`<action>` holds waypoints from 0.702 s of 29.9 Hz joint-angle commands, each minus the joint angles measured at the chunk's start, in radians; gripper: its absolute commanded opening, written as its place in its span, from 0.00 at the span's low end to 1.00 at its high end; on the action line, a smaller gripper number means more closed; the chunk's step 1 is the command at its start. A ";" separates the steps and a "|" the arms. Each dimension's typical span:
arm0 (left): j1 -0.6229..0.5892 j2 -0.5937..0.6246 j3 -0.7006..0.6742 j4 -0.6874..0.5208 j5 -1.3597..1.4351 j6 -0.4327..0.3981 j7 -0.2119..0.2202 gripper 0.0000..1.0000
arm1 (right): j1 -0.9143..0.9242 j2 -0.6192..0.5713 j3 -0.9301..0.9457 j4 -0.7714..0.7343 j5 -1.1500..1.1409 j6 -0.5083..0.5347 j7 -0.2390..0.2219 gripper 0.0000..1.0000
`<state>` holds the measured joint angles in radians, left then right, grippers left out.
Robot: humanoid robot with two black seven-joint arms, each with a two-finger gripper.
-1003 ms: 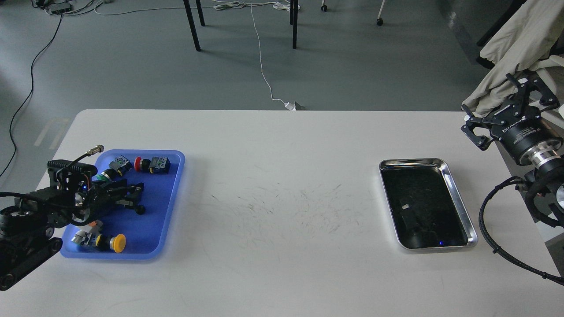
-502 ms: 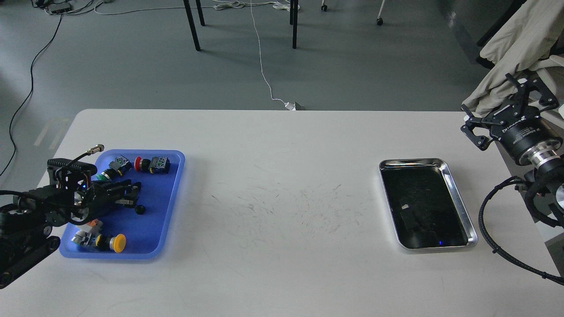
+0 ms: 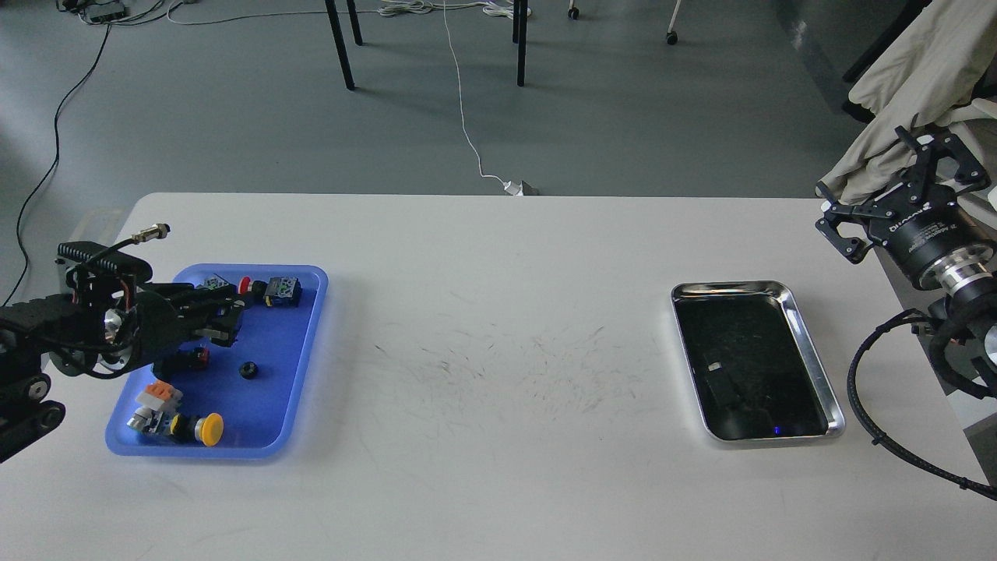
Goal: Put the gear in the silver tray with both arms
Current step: 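Carry the black gear with the left gripper toward the silver tray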
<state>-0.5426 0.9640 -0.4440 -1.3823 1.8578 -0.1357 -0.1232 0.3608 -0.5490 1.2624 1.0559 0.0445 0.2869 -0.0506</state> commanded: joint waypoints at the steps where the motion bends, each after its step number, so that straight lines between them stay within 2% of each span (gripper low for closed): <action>1: -0.026 0.009 -0.001 -0.130 0.000 -0.021 0.056 0.08 | 0.004 -0.003 0.000 -0.004 0.000 0.000 0.000 0.98; 5: -0.117 -0.046 -0.001 -0.187 0.000 -0.091 0.112 0.08 | 0.007 -0.026 -0.001 -0.010 0.000 0.001 0.000 0.98; 9: -0.174 -0.243 0.002 -0.187 -0.002 -0.148 0.183 0.08 | 0.006 -0.041 -0.003 -0.019 0.000 0.006 -0.005 0.98; 13: -0.177 -0.391 0.005 -0.175 0.009 -0.173 0.247 0.08 | 0.006 -0.055 -0.003 -0.039 0.000 0.008 -0.008 0.98; 18: -0.181 -0.574 0.051 -0.100 0.046 -0.174 0.275 0.08 | 0.004 -0.091 -0.003 -0.092 0.000 0.026 -0.011 0.98; 21: -0.183 -0.665 0.082 -0.040 0.080 -0.173 0.277 0.08 | 0.004 -0.094 -0.003 -0.157 0.000 0.084 -0.011 0.98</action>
<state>-0.7241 0.3834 -0.3889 -1.4748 1.9086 -0.3097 0.1503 0.3651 -0.6367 1.2592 0.9554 0.0444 0.3219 -0.0610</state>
